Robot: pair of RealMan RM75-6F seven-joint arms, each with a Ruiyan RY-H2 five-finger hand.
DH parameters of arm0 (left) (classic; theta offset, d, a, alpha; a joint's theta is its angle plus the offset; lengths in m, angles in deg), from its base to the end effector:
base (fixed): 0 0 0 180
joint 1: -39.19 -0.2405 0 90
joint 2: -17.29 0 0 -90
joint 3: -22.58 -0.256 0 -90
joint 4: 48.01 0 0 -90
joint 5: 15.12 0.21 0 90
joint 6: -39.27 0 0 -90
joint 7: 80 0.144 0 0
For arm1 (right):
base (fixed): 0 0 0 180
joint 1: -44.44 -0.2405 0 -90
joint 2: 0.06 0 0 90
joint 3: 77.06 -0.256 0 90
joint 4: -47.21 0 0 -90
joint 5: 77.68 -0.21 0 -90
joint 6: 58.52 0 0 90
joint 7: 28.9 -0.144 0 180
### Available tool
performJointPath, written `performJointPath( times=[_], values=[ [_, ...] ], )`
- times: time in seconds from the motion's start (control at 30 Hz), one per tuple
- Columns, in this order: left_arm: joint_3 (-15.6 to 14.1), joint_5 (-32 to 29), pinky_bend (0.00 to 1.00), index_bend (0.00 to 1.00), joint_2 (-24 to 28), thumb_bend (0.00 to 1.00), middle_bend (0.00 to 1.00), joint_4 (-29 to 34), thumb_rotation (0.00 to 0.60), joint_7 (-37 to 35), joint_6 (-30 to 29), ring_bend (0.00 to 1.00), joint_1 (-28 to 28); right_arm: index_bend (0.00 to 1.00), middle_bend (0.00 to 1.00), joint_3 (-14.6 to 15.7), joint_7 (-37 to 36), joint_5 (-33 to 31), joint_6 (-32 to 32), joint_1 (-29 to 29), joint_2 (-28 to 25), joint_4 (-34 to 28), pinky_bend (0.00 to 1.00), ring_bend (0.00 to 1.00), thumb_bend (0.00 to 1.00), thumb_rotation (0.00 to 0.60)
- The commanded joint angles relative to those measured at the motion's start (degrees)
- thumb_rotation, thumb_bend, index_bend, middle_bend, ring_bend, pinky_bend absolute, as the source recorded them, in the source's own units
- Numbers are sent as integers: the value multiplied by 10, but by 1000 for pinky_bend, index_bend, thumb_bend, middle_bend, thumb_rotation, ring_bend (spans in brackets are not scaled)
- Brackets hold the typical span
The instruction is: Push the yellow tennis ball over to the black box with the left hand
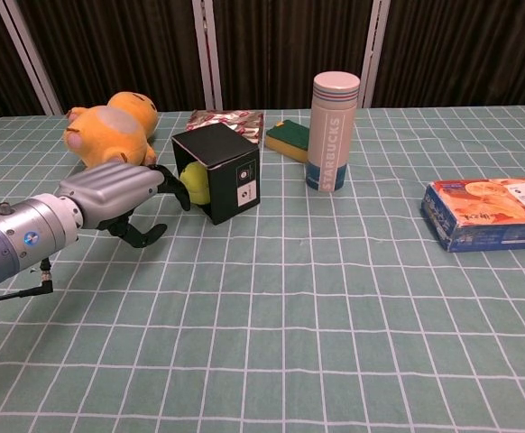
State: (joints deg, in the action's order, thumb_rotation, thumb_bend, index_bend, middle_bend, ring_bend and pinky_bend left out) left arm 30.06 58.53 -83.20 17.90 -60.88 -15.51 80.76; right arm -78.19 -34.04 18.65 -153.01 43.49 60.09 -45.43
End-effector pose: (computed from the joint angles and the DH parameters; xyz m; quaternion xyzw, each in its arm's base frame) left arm -0.1700 0.3446 -0.0666 -0.7818 -0.3000 -0.3376 0.4299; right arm -0.2949 -0.1515 0.1864 0.6048 -0.3406 0.4489 0.5627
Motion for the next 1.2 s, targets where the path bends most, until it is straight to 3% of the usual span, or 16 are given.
performJointPath(
  times=[0.03, 0.33, 0.5, 0.63, 0.77, 0.87, 1.0, 1.2],
  values=[
    [2, 0, 181, 280, 1, 483, 203, 1, 600, 3, 0, 67, 3, 0, 0, 1, -1, 2, -2, 1, -1, -1, 0, 0, 290, 600],
    [13, -24, 59, 228, -9, 480, 115, -8, 600, 15, 20, 0, 14, 0, 0, 6, -8, 17, -13, 5, -4, -3, 0, 0, 290, 600],
    [17, -46, 0, 121, -9, 443, 2, -8, 600, 30, 35, 0, 18, 0, 0, 7, -16, 32, -28, 8, -1, 4, 0, 0, 289, 600],
    [23, -70, 0, 21, -7, 406, 0, 1, 600, 45, 46, 0, 21, 0, 0, 8, -18, 35, -35, 12, -1, 6, 0, 0, 289, 600],
    [14, -63, 0, 0, 5, 389, 0, 22, 600, 49, 37, 0, 16, 0, 0, 9, -15, 34, -37, 14, -1, 6, 0, 0, 289, 600],
    [1, -51, 0, 0, 29, 372, 0, 60, 600, 46, 27, 0, 5, 0, 0, 9, -12, 35, -36, 15, 0, 7, 0, 0, 289, 600],
    [-28, -47, 0, 0, 105, 320, 0, 162, 600, 58, 17, 0, -20, 0, 0, 9, -9, 33, -34, 14, 1, 7, 0, 0, 290, 600],
    [-93, 27, 0, 0, 235, 255, 0, 313, 600, 42, -86, 0, -98, 0, 0, 18, -10, 23, -9, 13, -7, -7, 0, 0, 290, 600]
  ],
)
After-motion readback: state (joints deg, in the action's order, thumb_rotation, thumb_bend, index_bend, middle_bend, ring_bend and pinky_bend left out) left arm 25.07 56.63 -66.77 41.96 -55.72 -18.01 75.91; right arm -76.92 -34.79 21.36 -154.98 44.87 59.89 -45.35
